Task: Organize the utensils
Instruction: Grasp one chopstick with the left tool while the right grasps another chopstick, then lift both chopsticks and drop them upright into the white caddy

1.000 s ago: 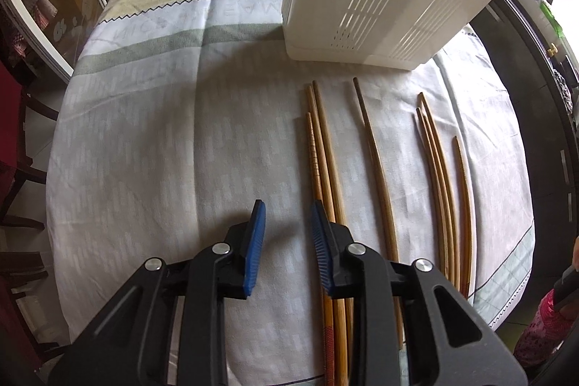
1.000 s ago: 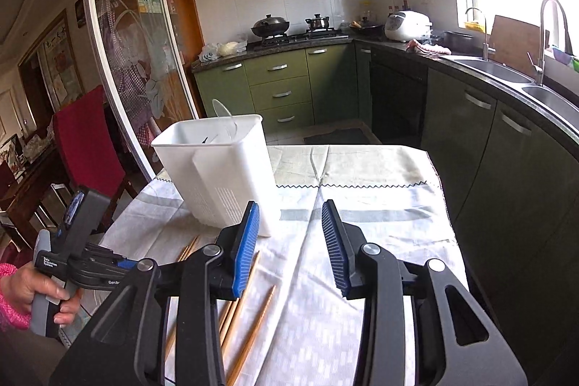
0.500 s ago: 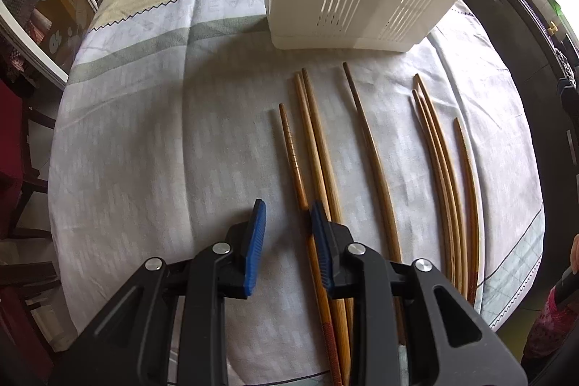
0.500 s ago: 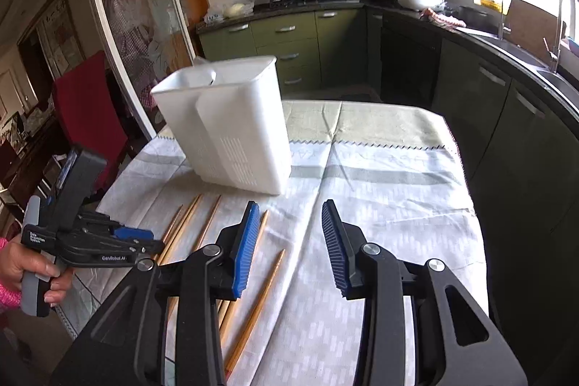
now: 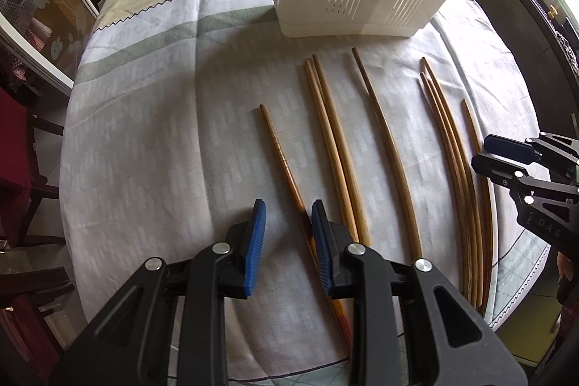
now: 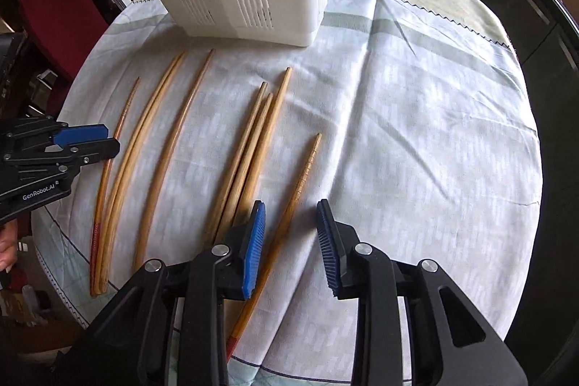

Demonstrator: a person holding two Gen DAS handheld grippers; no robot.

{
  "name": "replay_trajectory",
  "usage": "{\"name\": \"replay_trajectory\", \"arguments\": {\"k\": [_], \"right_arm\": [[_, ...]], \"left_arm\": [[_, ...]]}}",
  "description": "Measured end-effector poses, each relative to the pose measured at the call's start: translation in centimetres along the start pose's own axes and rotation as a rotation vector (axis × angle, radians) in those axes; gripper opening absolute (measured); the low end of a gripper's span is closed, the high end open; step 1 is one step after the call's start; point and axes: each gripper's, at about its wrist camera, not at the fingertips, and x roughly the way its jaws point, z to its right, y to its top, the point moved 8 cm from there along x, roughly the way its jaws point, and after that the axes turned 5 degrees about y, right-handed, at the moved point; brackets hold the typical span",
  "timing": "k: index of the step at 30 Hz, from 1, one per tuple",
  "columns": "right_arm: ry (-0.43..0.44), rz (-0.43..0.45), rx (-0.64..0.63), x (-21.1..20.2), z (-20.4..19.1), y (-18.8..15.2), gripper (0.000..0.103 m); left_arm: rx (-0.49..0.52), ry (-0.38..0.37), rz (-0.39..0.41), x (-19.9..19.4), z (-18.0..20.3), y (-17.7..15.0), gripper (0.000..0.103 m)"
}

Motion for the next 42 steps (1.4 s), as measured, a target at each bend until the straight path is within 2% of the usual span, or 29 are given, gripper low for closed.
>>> {"name": "replay_trajectory", "arguments": {"k": [2,4,7,8,9,10,13,17,22,25,32,42], "right_arm": [[-0.042,0.002,-0.016,0.3,-0.2,-0.2,0.026],[-0.067,0.01,-0.046,0.5,-1.0,-0.3,0.014],[-0.092,0.006,-0.081,0.8,-2.0,-0.2,0.007],[-0.091,0.004,-0.078,0.8,-2.1,-0.1,0.007],[-0.078,0.001,-0.067,0.9,-2.1,0.0,0.007],[-0.053,-0.003,-0.045,1.0,-2.0,0.1,0.007],[-0.013,0.033,-0.015,0.1,-1.7,0.6,0.007],[0.041,0.129,0.002,-3.2,-1.8,1.0,0.007],[0.091,0.268,0.009,-8.7,-1.6,1.6,0.007],[0.117,0.321,0.006,-12.1,-1.7,1.6,0.007],[0.137,0.403,-0.019,-16.3,-2.3,2.1,0.007],[0.135,0.442,-0.036,-18.3,-2.9,3.2,0.007]], "left_arm": [[0.009,0.009,0.003,0.1,0.3,0.0,0.026],[0.017,0.019,0.008,0.2,0.8,0.2,0.026],[0.014,0.022,0.018,0.2,1.1,0.3,0.026],[0.014,0.02,0.023,0.2,1.3,0.3,0.026],[0.014,0.015,0.03,0.1,1.4,0.4,0.022],[0.011,0.006,0.031,0.1,1.6,0.4,0.01],[-0.011,-0.033,0.027,0.1,1.7,0.6,0.006],[-0.024,-0.052,0.065,-1.2,1.0,0.9,0.006],[-0.023,-0.061,0.176,-5.5,0.5,1.6,0.006],[-0.011,-0.059,0.243,-8.4,0.5,1.9,0.006],[0.008,-0.067,0.349,-13.6,0.9,1.9,0.006],[0.016,-0.074,0.389,-15.2,1.4,2.6,0.006]]}}
